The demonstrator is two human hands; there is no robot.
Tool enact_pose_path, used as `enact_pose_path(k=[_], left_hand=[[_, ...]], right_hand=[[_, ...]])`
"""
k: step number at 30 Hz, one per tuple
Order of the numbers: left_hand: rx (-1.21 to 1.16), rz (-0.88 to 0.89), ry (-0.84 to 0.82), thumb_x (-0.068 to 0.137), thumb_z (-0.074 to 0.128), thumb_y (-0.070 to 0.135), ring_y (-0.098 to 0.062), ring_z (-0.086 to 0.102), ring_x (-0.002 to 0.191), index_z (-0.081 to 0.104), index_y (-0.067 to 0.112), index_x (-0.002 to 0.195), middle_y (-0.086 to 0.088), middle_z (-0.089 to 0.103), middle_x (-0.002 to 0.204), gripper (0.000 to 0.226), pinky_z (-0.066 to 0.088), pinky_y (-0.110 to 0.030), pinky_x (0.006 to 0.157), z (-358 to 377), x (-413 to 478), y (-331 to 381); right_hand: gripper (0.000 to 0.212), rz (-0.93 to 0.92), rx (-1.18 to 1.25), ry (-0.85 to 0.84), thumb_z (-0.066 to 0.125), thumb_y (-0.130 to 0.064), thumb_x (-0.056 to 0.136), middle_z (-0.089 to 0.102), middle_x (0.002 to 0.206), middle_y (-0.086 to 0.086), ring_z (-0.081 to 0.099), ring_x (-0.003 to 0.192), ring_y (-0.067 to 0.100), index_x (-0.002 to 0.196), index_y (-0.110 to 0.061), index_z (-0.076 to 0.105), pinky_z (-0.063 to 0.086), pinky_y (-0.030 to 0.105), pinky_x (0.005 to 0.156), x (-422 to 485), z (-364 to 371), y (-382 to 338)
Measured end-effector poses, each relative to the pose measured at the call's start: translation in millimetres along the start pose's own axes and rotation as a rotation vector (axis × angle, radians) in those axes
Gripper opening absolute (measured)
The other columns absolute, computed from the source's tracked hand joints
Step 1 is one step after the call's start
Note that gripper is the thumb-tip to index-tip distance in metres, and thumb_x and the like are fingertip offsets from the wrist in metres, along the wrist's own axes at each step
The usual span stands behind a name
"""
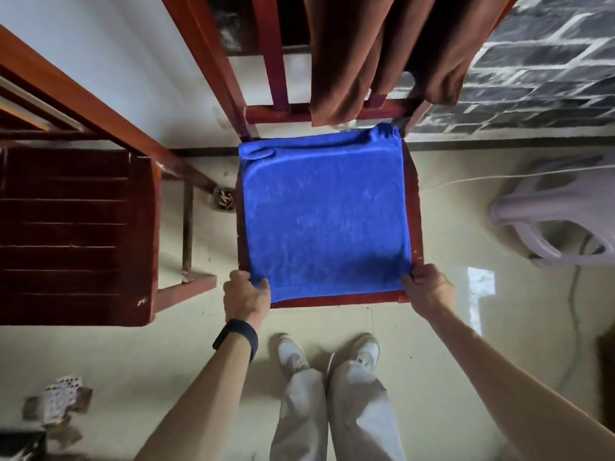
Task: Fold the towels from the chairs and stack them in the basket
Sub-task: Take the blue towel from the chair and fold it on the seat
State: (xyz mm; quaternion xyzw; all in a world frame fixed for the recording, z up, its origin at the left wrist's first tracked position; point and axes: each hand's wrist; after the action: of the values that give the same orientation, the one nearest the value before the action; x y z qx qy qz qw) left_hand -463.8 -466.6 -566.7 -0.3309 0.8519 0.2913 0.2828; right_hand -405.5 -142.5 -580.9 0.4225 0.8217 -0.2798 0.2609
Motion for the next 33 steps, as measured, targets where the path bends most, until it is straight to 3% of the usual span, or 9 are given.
enact_pose_path(k=[4,8,10,14,20,23,26,29,33], left_hand=[[-0.054,-0.012,0.084,0.089,0.067,0.03,-0.034,0.062,0.095,0.053,0.012,0.107,-0.013,0.061,0.108,0.028,0.054,-0.044,0.084,11,-3,-10],[-0.168,-0.08,0.061,0.085,0.07,0.02,-0.029,0.058,0.079,0.055,0.019,0.074,-0.005,0.064,0.085,0.018,0.047,-0.031,0.072,6,0,-1],[-0.21,-0.098,0.062,0.082,0.071,0.017,-0.023,0.061,0.082,0.062,0.018,0.085,0.001,0.065,0.086,0.009,0.045,-0.028,0.071,-1,-1,2],[-0.385,-0.105,0.053,0.08,0.074,0.015,-0.017,0.062,0.083,0.06,0.014,0.103,0.005,0.064,0.087,0.027,0.048,-0.028,0.075,-14,-8,7],[-0.531,-0.137,-0.029,0.085,0.071,0.025,-0.014,0.068,0.079,0.069,0.024,0.095,0.006,0.072,0.088,0.009,0.056,-0.037,0.08,-29,-21,5],[-0.486,-0.11,0.024,0.087,0.068,0.028,-0.015,0.068,0.077,0.064,0.031,0.078,0.008,0.07,0.084,0.01,0.053,-0.038,0.083,-28,-33,-2],[-0.404,-0.135,-0.006,0.084,0.068,0.032,-0.024,0.069,0.085,0.065,0.024,0.077,0.001,0.071,0.083,0.01,0.053,-0.038,0.083,-15,-37,-15],[-0.184,-0.101,-0.024,0.089,0.068,0.032,-0.025,0.062,0.092,0.068,0.017,0.091,0.0,0.066,0.09,0.015,0.045,-0.029,0.081,2,-45,-24],[-0.176,-0.082,0.056,0.09,0.069,0.032,-0.029,0.064,0.099,0.072,0.011,0.11,-0.008,0.072,0.104,0.028,0.039,-0.023,0.077,14,-42,-27]], right_hand=[[0.021,-0.064,0.008,0.078,0.067,-0.026,0.088,0.067,0.101,0.014,0.058,0.1,0.035,0.104,-0.013,0.063,0.045,0.035,0.082,-5,6,-3],[0.016,-0.057,-0.049,0.063,0.063,-0.024,0.086,0.063,0.097,0.011,0.056,0.101,0.034,0.099,-0.014,0.064,0.044,0.035,0.086,-2,5,-10],[0.017,-0.021,-0.046,0.042,0.06,-0.028,0.084,0.06,0.092,0.007,0.057,0.099,0.033,0.096,-0.017,0.064,0.046,0.036,0.085,-2,3,-15],[0.012,0.046,0.033,0.08,0.054,-0.028,0.086,0.061,0.095,0.011,0.057,0.089,0.033,0.091,-0.018,0.057,0.046,0.035,0.08,-11,-6,-18],[0.025,0.022,0.293,0.093,0.056,-0.022,0.093,0.065,0.096,0.003,0.058,0.075,0.023,0.117,-0.012,0.054,0.039,0.029,0.06,-30,-31,-17],[0.027,0.023,0.311,0.075,0.057,-0.02,0.092,0.067,0.091,0.005,0.063,0.079,0.027,0.117,-0.011,0.063,0.049,0.033,0.07,-30,-35,-10],[0.023,0.065,0.214,0.041,0.055,-0.017,0.093,0.065,0.09,0.005,0.06,0.085,0.03,0.112,-0.013,0.068,0.043,0.031,0.07,-27,-31,1],[0.024,0.11,0.195,-0.017,0.056,-0.021,0.093,0.071,0.099,0.003,0.063,0.085,0.031,0.114,-0.015,0.067,0.049,0.031,0.066,-23,-22,11],[0.023,0.105,0.24,-0.033,0.061,-0.029,0.088,0.076,0.097,0.006,0.07,0.089,0.033,0.108,-0.019,0.068,0.058,0.04,0.08,-17,-13,16]])
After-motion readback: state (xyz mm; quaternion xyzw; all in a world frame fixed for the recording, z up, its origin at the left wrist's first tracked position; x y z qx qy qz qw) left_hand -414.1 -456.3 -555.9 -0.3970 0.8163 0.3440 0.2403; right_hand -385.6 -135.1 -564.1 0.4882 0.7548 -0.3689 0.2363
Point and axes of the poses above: each hand's wrist, its own x-axis towards the middle knuckle, its own z-axis out of the palm, y = z × x
